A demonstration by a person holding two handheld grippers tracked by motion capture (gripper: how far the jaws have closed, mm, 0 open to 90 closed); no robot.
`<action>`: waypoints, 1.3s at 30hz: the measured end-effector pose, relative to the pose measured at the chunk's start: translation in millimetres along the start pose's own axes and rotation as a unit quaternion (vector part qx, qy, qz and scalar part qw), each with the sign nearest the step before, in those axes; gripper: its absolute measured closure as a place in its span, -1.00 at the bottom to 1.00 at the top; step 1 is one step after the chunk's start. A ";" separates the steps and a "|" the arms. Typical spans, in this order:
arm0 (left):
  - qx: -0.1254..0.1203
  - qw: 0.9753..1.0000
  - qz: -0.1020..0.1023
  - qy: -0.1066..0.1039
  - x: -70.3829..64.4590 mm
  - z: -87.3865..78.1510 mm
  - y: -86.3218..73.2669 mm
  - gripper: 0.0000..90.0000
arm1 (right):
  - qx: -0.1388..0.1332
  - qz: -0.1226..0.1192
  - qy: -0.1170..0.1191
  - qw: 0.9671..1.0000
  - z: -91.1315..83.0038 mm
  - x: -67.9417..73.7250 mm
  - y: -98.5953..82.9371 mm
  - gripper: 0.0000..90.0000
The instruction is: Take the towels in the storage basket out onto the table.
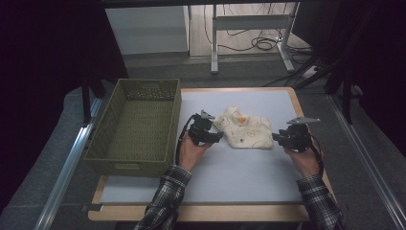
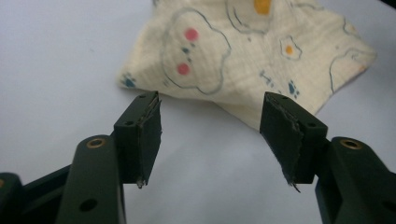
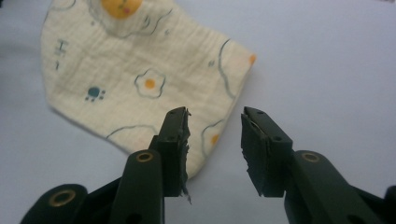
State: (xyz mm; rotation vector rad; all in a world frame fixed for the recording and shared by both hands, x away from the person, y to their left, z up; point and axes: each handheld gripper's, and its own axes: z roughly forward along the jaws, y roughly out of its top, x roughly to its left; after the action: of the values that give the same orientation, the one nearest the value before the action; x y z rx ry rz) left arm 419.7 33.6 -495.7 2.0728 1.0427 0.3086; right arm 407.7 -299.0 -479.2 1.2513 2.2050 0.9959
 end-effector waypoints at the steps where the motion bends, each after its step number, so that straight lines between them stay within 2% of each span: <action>1: 0.000 1.000 0.000 0.000 0.0 0.0 0.0 -0.17 | 0.000 0.000 0.000 1.000 0.0 0.0 0.0 0.33; 4: 0.009 1.000 0.013 0.000 -10.7 11.1 -3.7 -0.19 | 0.016 0.002 0.008 1.000 15.2 4.4 -9.9 0.17; 5: 0.009 1.000 0.013 0.000 -10.7 11.1 -3.7 -0.19 | 0.016 0.002 0.008 1.000 15.2 4.4 -9.9 0.17; 7: 0.012 1.000 0.020 -0.006 -15.1 16.1 -7.0 -0.19 | 0.028 0.004 0.012 1.000 26.3 7.2 -15.1 0.15; 8: 0.014 1.000 0.022 -0.004 -16.2 17.3 -8.3 -0.19 | 0.032 0.003 0.012 0.999 29.2 8.6 -16.5 0.18; 10: 0.016 1.000 0.024 -0.004 -17.2 19.0 -11.2 -0.19 | 0.044 -0.006 0.010 0.999 35.2 12.2 -19.9 0.56; 11: 0.016 1.000 0.024 -0.004 -17.2 19.0 -11.2 -0.19 | 0.044 -0.006 0.010 0.999 35.2 12.2 -19.9 0.56; 12: 0.018 0.999 0.027 -0.003 -17.0 19.3 -13.3 -0.18 | 0.036 -0.002 0.028 0.999 34.3 15.4 -20.8 0.89; 14: 0.018 0.999 0.029 -0.002 -16.0 19.0 -14.1 -0.17 | 0.036 -0.017 0.014 0.999 30.6 18.8 -19.3 0.92; 16: 0.016 0.999 0.031 0.000 -15.4 19.3 -13.2 -0.14 | 0.018 -0.012 0.014 1.000 21.4 16.1 -16.0 0.92; 17: 0.016 0.999 0.031 0.000 -15.4 19.3 -13.2 -0.13 | 0.018 -0.012 0.014 1.000 21.4 16.1 -16.0 0.92; 18: 0.014 0.999 0.031 0.001 -15.5 21.2 -11.2 -0.12 | 0.004 -0.006 0.002 1.000 9.2 9.1 -12.0 0.92; 19: 0.014 0.999 0.033 0.002 -16.1 23.3 -9.6 -0.12 | 0.001 -0.004 -0.003 1.000 4.8 5.7 -10.6 0.91; 21: 0.015 0.999 0.035 0.007 -17.5 27.6 -7.1 -0.11 | 0.000 0.006 -0.017 1.000 -5.1 -4.9 -8.9 0.91; 24: 0.013 0.999 0.033 0.007 -18.1 34.0 -4.1 -0.12 | 0.003 0.013 -0.024 1.000 -9.6 -13.2 -10.3 0.90; 25: 0.012 0.999 0.034 0.015 -18.0 38.8 -2.0 -0.14 | 0.013 0.017 -0.029 0.999 -10.3 -18.3 -14.0 0.81; 27: 0.013 0.999 0.034 0.019 -16.1 41.8 -0.3 -0.16 | 0.009 0.020 -0.031 0.999 -11.3 -19.1 -17.2 0.70; 29: 0.014 0.999 0.031 0.021 -13.0 41.9 0.7 -0.17 | 0.002 0.021 -0.023 1.000 -12.2 -15.7 -18.2 0.61; 32: 0.013 0.999 0.028 0.023 -8.9 37.2 0.0 -0.17 | 0.001 0.010 -0.003 1.000 -9.0 -4.2 -12.9 0.52; 33: 0.013 0.999 0.028 0.023 -8.9 37.2 0.0 -0.17 | 0.001 0.010 -0.003 1.000 -9.0 -4.2 -12.9 0.52; 34: 0.011 0.999 0.026 0.024 -7.1 33.0 -1.5 -0.17 | -0.001 0.002 0.021 1.000 -3.3 6.3 -6.9 0.48; 35: 0.010 0.999 0.023 0.024 -6.8 31.7 -2.5 -0.17 | -0.004 0.000 0.033 0.999 0.9 12.7 -3.8 0.46; 36: 0.010 0.999 0.023 0.024 -6.8 31.7 -2.5 -0.18 | -0.004 0.000 0.033 0.999 0.9 12.7 -3.8 0.46; 37: 0.010 0.999 0.021 0.022 -6.2 29.6 -4.0 -0.20 | -0.003 -0.006 0.060 0.998 11.8 26.8 2.2 0.40; 38: 0.010 0.999 0.020 0.022 -5.9 27.0 -6.3 -0.21 | -0.002 -0.010 0.072 0.997 18.1 34.3 5.0 0.37; 39: 0.010 0.999 0.020 0.022 -5.9 27.0 -6.3 -0.22 | -0.002 -0.010 0.072 0.997 18.1 34.3 5.0 0.37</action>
State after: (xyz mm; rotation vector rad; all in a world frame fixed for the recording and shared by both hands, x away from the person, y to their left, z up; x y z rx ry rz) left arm 426.3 16.9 -517.6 2.1148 1.0353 0.3684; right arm 404.7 -260.9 -487.6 1.1871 2.3177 1.1137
